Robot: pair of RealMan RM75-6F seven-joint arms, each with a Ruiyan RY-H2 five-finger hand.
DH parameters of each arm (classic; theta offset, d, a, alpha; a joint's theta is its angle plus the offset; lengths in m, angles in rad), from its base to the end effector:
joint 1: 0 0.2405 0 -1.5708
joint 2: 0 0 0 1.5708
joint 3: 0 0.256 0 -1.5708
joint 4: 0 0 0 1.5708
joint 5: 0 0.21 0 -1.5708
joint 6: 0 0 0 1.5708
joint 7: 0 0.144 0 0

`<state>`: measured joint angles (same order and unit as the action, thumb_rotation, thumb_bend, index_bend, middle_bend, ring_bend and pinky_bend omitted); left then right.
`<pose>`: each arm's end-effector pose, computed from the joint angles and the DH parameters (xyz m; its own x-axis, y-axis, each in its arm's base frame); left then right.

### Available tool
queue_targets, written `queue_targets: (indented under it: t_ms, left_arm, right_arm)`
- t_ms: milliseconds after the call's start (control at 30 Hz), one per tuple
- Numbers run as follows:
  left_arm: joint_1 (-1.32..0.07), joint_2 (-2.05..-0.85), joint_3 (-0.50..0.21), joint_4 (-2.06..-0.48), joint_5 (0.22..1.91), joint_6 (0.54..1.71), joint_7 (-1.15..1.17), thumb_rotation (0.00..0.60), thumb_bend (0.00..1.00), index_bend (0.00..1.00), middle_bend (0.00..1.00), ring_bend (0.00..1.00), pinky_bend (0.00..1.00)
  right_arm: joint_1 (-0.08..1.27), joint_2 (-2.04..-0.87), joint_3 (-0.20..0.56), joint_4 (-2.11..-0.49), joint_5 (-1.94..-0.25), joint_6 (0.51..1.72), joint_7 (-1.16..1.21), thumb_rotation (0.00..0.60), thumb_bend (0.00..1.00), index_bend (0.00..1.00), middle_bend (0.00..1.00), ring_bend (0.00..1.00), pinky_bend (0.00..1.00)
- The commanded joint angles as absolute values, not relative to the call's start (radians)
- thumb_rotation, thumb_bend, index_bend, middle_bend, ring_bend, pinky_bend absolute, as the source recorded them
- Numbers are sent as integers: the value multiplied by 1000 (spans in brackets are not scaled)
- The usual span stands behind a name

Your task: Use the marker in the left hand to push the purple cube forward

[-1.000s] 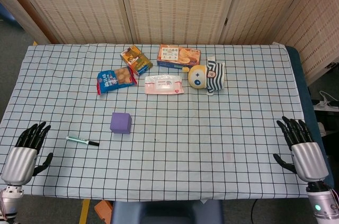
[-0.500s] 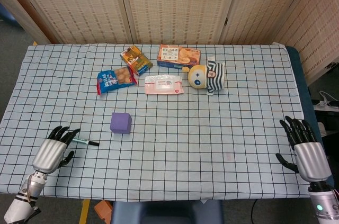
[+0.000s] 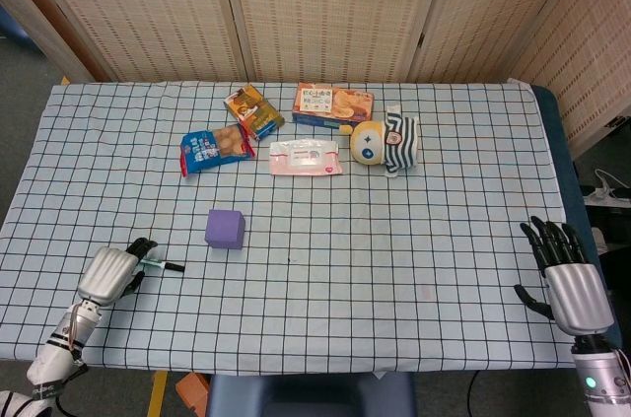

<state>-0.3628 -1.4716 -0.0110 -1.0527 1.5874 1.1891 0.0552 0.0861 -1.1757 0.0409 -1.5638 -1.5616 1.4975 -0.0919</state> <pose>-0.3307 0.2711 0.0511 0.6772 0.1306 0.7241 0.7220 -0.3075 -0.6198 -0.3072 -0.1796 0.1422 0.4744 0.0077 0.8803 -0.8779 -0.0693 0.4738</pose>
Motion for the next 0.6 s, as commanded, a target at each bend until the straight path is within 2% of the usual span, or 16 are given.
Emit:
queue_targets:
  t_ms: [33,233,467,600]
  left_arm:
    - [-376,-1504,2,-1002,1596,1180,45,600,432,312,226,771,956]
    - [-391,-1559,19,-902,1613,1182,33,600,441,390,261,770,957]
    - [-404,-1607,30,-801,1625,1195,1,600,442,384,254,769,957]
    - [-409,-1622,37,-767,1625,1189,-4,600,441,386,283,769,957]
  right_arm:
    - [86,-1176,40,-1565,-1561,1496,-95,600,119,0,0,0,0]
    - [88,-1175,38,-1568,-1560,1488,-102,600,119,0,0,0,0]
    - [90,-1170,35,-1579,-1549,1472,-118,600,119,0,0,0,0]
    - [90,-1169,35,-1583,-1548,1472,-122,600,119,0,0,0,0]
